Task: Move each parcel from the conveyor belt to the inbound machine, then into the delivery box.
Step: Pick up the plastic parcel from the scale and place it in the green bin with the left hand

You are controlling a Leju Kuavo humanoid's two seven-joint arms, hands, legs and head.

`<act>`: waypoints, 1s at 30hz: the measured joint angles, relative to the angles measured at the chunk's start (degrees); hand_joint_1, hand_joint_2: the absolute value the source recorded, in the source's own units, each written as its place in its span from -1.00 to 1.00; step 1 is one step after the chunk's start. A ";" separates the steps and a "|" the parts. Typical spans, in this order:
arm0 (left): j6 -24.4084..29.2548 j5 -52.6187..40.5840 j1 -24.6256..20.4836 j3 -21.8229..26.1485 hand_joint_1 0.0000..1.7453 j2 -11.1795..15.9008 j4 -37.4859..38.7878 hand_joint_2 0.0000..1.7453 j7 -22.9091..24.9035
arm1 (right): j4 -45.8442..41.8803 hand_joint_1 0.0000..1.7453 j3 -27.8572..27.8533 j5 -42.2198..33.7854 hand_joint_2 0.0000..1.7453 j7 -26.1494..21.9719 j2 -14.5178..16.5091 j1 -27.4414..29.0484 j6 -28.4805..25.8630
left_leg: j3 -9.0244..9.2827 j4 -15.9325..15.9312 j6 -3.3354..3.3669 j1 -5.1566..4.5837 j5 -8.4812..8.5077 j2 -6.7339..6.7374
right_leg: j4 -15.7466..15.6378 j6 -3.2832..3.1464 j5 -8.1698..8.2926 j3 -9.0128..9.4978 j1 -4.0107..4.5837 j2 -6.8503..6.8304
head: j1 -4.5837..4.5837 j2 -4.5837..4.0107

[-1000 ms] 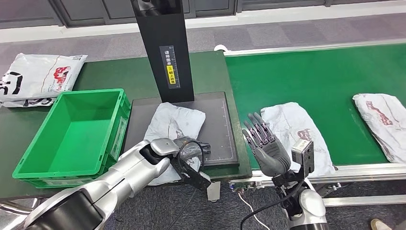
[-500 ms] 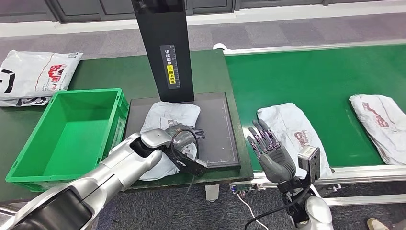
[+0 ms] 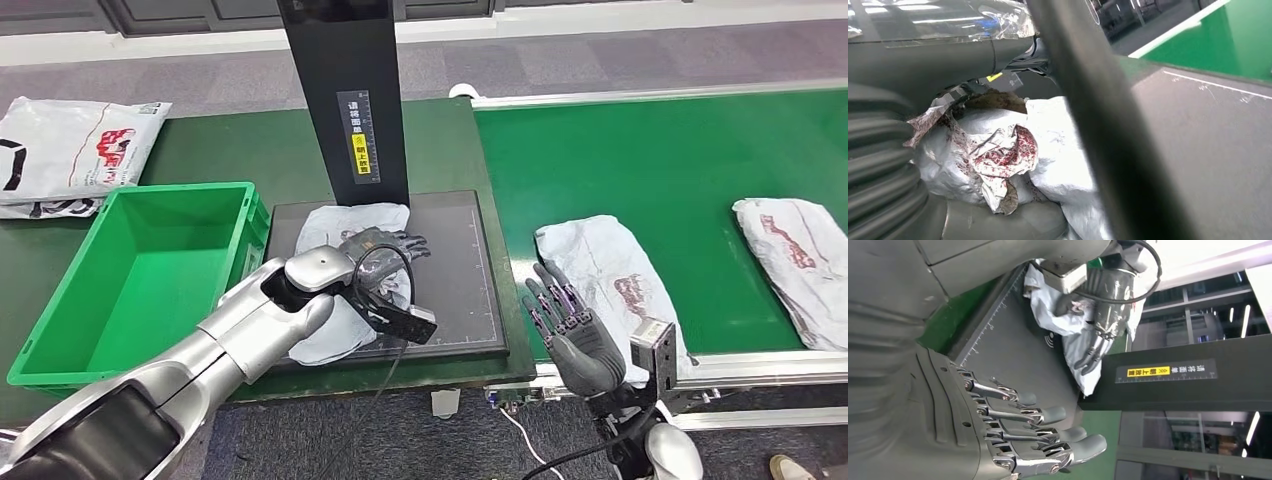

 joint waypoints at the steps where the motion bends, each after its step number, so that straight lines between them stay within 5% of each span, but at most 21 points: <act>1: 0.15 -0.21 0.00 0.01 1.00 0.03 -0.21 1.00 0.21 | -0.26 -1.00 0.00 -0.01 1.00 0.00 0.00 0.28 -0.01 | 0.00 0.00 0.01 0.00 -0.02 0.00 | 0.00 0.00 -0.02 0.00 0.00 0.00 | 0.00 0.00; 7: 2.64 -2.73 0.03 0.05 1.00 0.34 -1.95 1.00 3.03 | -1.80 -1.00 -0.16 0.27 1.00 0.08 0.00 1.41 -0.01 | -0.01 0.00 0.02 -0.02 -0.09 0.00 | 0.00 0.04 -0.09 -0.01 -0.02 0.00 | -0.01 0.00; 8: 2.92 -2.94 0.03 0.06 0.66 0.38 -2.21 1.00 3.28 | -2.01 -1.00 -0.18 0.32 1.00 0.09 0.00 1.58 -0.01 | -0.01 0.00 0.02 -0.02 -0.10 0.00 | 0.00 0.03 -0.10 -0.01 -0.02 0.00 | -0.01 0.00; 11: 3.13 -3.56 0.05 0.11 0.66 0.45 -2.78 1.00 3.96 | -2.50 -1.00 -0.21 0.48 1.00 0.09 0.00 2.03 -0.01 | -0.01 0.00 0.02 -0.02 -0.11 0.00 | 0.00 0.03 -0.12 -0.01 -0.02 0.00 | -0.01 0.00; 12: 3.16 -3.95 0.06 0.14 0.50 0.47 -2.93 1.00 4.31 | -2.67 -1.00 -0.22 0.59 1.00 0.09 0.00 2.15 -0.01 | -0.01 0.00 0.02 -0.02 -0.11 0.00 | 0.00 0.03 -0.12 -0.01 -0.02 0.00 | -0.01 0.00; 15: 3.79 -5.33 0.09 0.28 -0.99 0.65 -3.47 1.00 5.18 | -3.15 -1.00 -0.38 0.91 1.00 0.10 0.00 2.48 0.00 | -0.01 0.00 0.02 -0.02 -0.12 -0.01 | 0.00 0.04 -0.13 -0.01 -0.02 0.00 | -0.01 0.00; 30: 6.48 -9.19 0.69 2.45 -1.00 0.93 -9.36 1.00 8.49 | -5.75 -1.00 -1.61 1.29 1.00 0.19 0.07 4.09 0.01 | -0.03 0.00 0.06 -0.06 -0.17 -0.04 | 0.00 0.07 -0.16 -0.01 -0.05 -0.04 | 0.00 0.00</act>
